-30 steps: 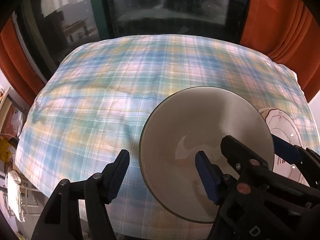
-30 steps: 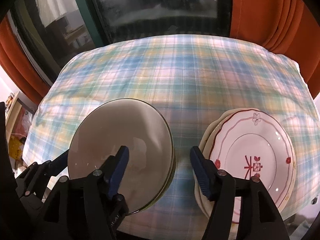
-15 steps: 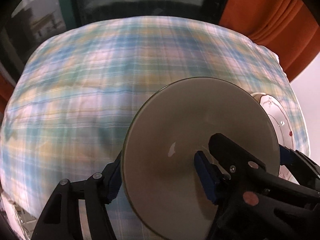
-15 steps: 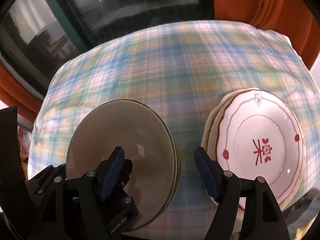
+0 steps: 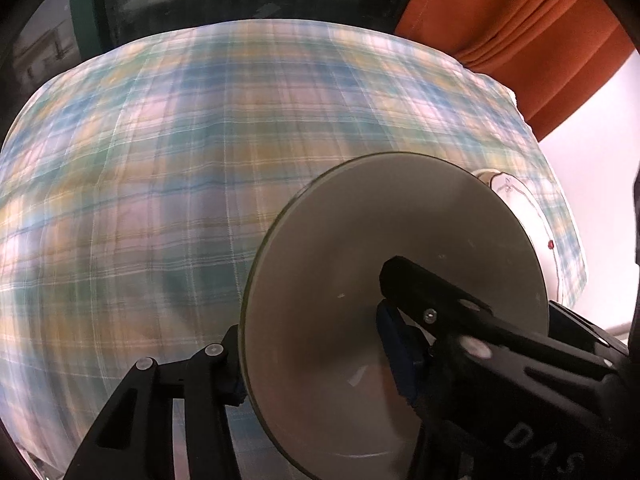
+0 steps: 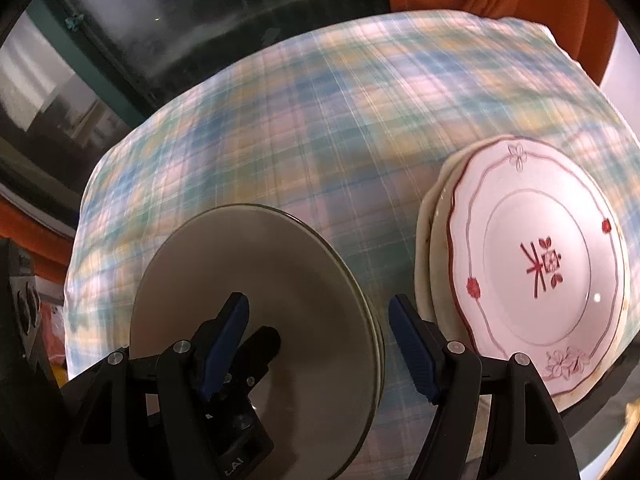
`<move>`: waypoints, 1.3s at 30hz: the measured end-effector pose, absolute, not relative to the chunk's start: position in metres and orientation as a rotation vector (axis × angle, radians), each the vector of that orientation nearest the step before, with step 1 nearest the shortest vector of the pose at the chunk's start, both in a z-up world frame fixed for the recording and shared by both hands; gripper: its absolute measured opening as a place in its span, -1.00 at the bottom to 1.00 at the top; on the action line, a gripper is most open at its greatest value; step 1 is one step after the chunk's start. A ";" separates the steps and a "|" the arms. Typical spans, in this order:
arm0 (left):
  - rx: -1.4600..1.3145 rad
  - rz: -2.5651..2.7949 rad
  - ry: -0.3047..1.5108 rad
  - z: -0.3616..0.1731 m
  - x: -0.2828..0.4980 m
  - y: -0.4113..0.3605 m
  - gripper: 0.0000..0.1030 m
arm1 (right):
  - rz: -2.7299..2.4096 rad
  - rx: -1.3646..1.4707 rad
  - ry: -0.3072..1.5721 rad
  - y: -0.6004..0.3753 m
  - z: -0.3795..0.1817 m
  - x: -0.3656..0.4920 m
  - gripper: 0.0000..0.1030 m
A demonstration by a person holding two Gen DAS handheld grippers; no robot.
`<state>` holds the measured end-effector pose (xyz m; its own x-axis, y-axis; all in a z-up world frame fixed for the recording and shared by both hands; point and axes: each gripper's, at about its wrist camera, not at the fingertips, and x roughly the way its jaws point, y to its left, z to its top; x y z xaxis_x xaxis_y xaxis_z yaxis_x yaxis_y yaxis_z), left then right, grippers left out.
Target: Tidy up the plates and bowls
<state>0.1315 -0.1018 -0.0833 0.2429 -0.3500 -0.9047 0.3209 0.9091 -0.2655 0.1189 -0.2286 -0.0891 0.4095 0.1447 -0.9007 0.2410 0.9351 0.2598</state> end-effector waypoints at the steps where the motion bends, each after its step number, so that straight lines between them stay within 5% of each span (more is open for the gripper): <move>1: -0.022 -0.463 1.242 -0.083 0.131 -0.102 0.08 | -0.066 0.389 1.167 -0.229 -0.091 0.119 0.46; 19: 0.024 -0.432 1.239 -0.082 0.128 -0.107 0.13 | -0.011 0.418 1.231 -0.229 -0.105 0.127 0.20; 39: -0.057 -0.337 1.228 -0.035 0.118 -0.093 0.07 | 0.101 0.335 1.186 -0.220 -0.060 0.129 0.18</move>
